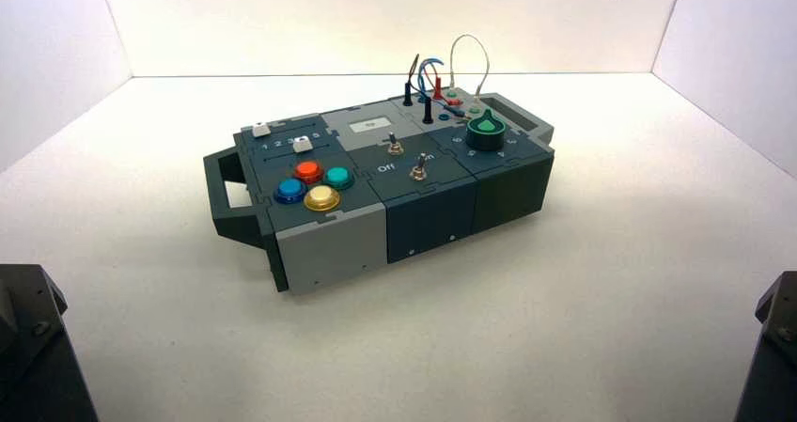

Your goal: Insert the blue wire.

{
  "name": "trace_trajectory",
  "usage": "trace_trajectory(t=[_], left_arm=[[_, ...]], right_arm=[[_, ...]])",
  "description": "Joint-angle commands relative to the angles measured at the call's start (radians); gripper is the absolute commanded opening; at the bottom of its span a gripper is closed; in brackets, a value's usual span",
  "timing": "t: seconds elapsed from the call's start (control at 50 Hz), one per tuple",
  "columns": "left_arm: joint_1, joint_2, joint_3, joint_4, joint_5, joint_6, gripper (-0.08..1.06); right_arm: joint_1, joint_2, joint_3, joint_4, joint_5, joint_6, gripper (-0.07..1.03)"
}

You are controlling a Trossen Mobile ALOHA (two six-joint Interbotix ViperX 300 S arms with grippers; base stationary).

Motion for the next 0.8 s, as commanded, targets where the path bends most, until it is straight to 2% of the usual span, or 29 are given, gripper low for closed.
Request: trace_trajectory(t=[0.02, 0.22, 0.28, 0.32, 0.54, 0.6, 0.8], left_arm=[[0.008, 0.002, -0.020, -0.002, -0.011, 0.002, -0.03], [0.008, 0.000, -0.020, -0.003, -0.011, -0.002, -0.03], [0.008, -0.002, -0.021, -0.003, -0.011, -0.002, -0.03], [0.008, 0.000, -0.021, -0.003, -0.011, -0.003, -0.03], [0.008, -0.002, -0.020, -0.003, -0.011, -0.003, -0.03], [0.008, -0.002, -0.020, -0.003, -0.008, -0.003, -0.03], [0.008, -0.002, -0.017, -0.003, -0.011, -0.003, -0.03]], right_arm=[[0.014, 0.101, -0.107, -0.003, 0.043, -0.015, 0.09], [0.060, 0.282, -0.242, 0.000, 0.170, -0.083, 0.13], [0.072, 0.310, -0.259, 0.000, 0.186, -0.092, 0.14], [0.103, 0.364, -0.295, 0.000, 0.209, -0.112, 0.15], [0.170, 0.482, -0.397, 0.006, 0.235, -0.147, 0.22], [0.186, 0.497, -0.417, 0.008, 0.236, -0.167, 0.24], [0.202, 0.525, -0.442, 0.034, 0.238, -0.210, 0.33]])
